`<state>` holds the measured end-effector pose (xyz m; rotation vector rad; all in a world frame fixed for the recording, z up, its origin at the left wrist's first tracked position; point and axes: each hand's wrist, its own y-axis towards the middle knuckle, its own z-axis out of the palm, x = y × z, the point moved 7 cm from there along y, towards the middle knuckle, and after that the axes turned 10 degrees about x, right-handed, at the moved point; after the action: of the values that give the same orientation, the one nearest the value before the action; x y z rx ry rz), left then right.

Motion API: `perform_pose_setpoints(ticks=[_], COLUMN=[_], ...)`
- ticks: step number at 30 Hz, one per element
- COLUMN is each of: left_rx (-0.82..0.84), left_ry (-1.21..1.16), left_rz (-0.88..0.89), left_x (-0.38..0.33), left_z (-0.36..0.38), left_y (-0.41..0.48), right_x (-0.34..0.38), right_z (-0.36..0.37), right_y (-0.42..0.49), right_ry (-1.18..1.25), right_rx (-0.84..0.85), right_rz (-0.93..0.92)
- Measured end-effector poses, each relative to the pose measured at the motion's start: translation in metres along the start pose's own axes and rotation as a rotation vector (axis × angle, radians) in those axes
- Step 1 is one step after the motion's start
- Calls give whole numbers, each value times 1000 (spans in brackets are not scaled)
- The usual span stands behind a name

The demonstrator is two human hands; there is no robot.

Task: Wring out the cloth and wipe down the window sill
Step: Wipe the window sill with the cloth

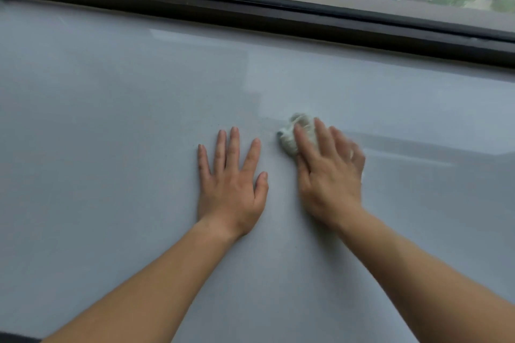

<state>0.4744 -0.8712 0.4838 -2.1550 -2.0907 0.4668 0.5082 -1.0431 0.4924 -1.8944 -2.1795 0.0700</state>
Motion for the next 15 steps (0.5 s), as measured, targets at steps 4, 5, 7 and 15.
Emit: perform_pose_setpoints(ticks=[4, 5, 7, 15], left_rx=[-3, -1, 2, 1], left_ry=[18, 15, 12, 3], left_rz=[-6, -8, -14, -15], left_x=[0, 1, 1, 2], left_z=[1, 1, 0, -2], left_y=[-2, -2, -1, 0], right_x=[-23, -38, -57, -14], right_z=[-1, -6, -10, 8], right_y=[-12, -6, 1, -62], right_ry=[-77, -65, 1, -68], right_rx=[63, 62, 61, 59], right_rz=[-167, -101, 71, -212])
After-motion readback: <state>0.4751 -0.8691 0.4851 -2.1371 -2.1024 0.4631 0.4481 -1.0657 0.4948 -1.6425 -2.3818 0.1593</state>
